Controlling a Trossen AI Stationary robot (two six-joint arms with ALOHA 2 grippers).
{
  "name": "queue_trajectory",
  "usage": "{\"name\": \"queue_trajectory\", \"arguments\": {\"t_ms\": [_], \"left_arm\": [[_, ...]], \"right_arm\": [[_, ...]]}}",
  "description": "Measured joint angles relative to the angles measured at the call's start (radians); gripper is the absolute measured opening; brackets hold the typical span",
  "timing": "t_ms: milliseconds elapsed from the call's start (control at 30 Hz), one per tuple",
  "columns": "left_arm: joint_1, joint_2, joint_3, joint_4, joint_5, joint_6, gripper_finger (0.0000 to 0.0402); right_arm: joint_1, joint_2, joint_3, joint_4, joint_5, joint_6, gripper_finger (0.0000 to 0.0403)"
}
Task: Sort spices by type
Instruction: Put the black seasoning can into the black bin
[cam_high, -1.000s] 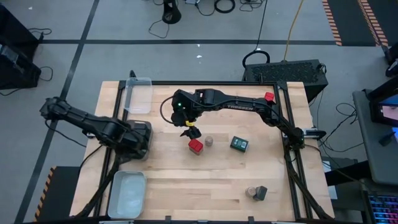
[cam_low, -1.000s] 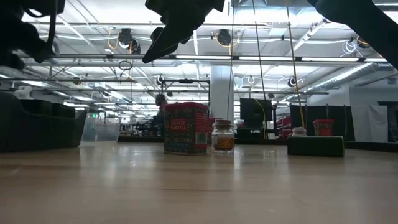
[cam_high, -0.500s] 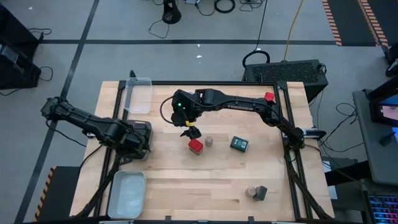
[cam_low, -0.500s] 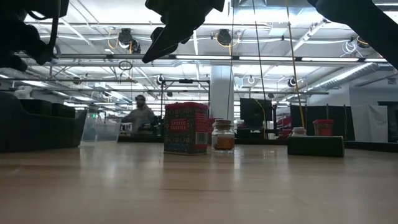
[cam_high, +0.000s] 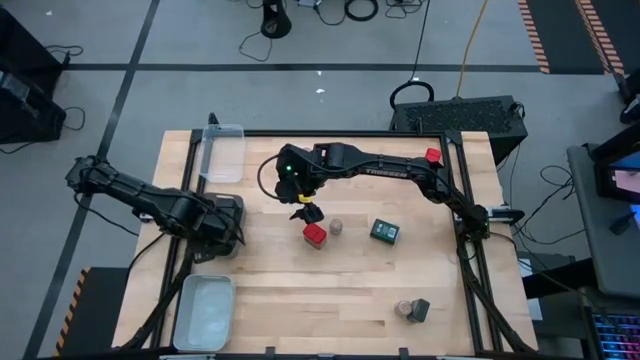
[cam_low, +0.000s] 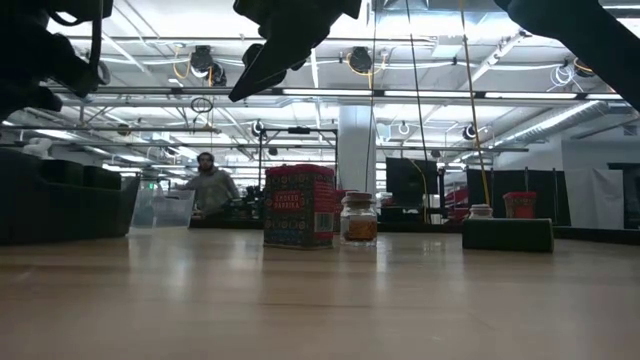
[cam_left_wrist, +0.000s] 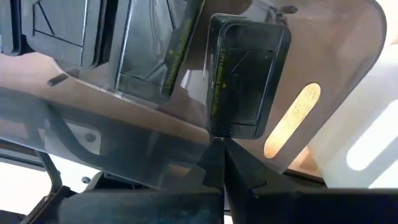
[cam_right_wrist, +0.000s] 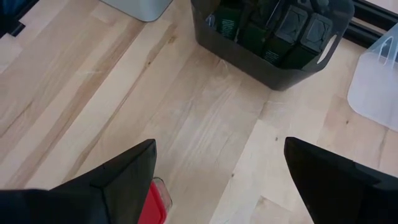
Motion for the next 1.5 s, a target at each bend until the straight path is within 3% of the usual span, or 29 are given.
{"name": "queue_trajectory", "arguments": {"t_ms": [767,1167,1367,1500], "left_arm": [[0.000,0.000,0.005,0.021,-0.149,0.035,0.0002],[0.000,0.000,0.089,-0.079,-0.125,0.059,0.0002],[0.000,-0.003,0.178,0.009,-0.195,0.123,0.0002],[0.000,-0.014,0.202,0.138,-0.278,0.226,0.0002]], "right_arm": [[0.000,0.000,0.000,0.019,0.053,0.008,0.0338],[0.000,-0.012,0.000,0.031,0.131,0.025,0.0337],[0.000,-0.036,0.000,0.025,0.143,0.038,0.0337],[0.005,-0.071,0.000,-0.008,0.266,0.068,0.0337]]}}
